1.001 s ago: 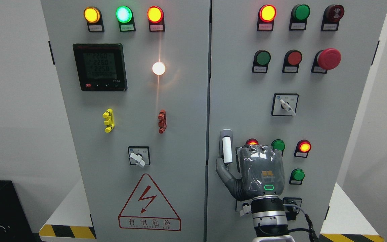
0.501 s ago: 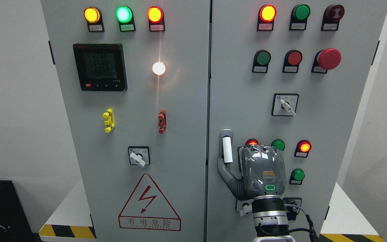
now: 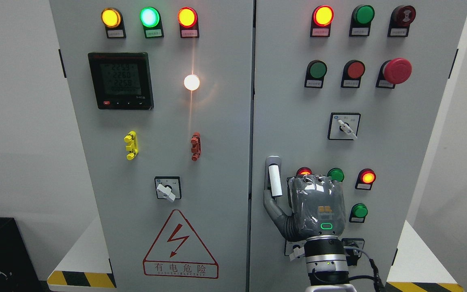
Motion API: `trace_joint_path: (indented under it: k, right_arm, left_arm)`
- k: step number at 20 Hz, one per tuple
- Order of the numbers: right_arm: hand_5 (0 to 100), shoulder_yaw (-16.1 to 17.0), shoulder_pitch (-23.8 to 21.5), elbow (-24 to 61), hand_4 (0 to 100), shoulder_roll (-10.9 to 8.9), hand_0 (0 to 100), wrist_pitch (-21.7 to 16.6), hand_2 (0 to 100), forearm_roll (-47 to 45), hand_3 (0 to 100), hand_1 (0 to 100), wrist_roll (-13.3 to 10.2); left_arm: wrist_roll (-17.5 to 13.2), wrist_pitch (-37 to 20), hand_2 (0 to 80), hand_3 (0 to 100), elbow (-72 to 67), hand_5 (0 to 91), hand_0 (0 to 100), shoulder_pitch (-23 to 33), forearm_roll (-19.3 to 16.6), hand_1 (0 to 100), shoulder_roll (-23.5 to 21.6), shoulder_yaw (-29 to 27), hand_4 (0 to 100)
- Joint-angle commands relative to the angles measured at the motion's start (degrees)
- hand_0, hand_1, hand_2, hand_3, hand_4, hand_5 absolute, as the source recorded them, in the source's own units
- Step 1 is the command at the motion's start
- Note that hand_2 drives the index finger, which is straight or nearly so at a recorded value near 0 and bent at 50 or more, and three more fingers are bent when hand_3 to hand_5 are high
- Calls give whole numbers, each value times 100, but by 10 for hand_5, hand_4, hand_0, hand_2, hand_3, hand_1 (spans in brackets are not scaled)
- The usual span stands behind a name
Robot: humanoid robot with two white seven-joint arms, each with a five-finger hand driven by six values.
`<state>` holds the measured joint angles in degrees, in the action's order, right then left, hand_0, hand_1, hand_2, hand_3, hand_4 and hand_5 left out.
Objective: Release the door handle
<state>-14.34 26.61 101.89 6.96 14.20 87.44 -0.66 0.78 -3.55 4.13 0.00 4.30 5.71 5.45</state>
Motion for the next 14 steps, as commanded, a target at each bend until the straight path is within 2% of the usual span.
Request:
trace_joint_path:
  k: [1,14]
  right_arm:
    - [1000,54,-6,6,1000,-2,490,4,973,1,1000,340,-14]
    - [1000,54,-15,33,1000,-11,503,162,971,10,1000,332,-14]
  left_arm:
    - [1,-5,0,0,0,0,120,97,1,556,0,0,0]
    - [1,-5,0,0,0,0,120,97,1,556,0,0,0]
